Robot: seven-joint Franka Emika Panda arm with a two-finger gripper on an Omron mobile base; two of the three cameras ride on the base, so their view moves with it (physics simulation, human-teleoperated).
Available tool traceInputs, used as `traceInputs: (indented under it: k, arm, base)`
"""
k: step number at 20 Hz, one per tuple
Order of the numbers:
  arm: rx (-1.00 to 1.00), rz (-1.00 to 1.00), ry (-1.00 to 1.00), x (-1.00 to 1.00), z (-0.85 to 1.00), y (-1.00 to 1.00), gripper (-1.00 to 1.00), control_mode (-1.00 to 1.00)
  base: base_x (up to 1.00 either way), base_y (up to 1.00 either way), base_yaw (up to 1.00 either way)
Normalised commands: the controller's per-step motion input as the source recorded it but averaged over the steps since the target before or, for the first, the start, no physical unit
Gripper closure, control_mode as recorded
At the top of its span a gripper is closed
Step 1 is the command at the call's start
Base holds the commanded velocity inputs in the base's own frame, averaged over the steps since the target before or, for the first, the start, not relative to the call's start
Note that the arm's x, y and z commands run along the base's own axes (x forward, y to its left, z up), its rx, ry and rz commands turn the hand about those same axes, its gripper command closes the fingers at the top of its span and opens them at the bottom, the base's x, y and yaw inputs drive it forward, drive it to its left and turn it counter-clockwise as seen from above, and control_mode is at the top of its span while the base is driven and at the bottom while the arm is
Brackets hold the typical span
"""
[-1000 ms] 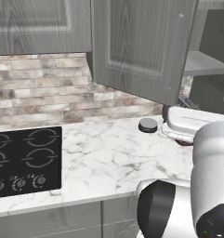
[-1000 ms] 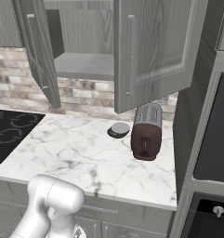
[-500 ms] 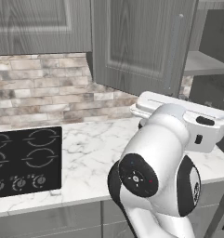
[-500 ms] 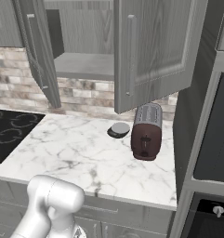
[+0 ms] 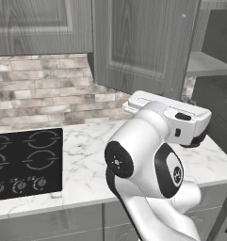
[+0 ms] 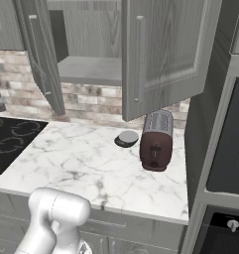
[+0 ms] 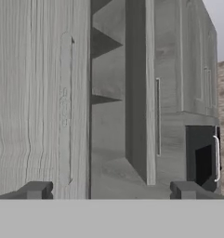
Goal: Close all open cabinet doors.
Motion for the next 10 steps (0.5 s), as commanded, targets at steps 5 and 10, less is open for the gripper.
traceInputs:
  k: [5, 10]
  arm:
    - [0.0, 0.0, 0.0, 0.21, -0.04, -0.12, -1.0, -1.0]
    - [0.0, 0.0, 0.0, 0.32, 0.0, -0.05, -1.0, -1.0]
  base:
    - [0.0, 0.0, 0.0]
    - [0.0, 0.0, 0.0]
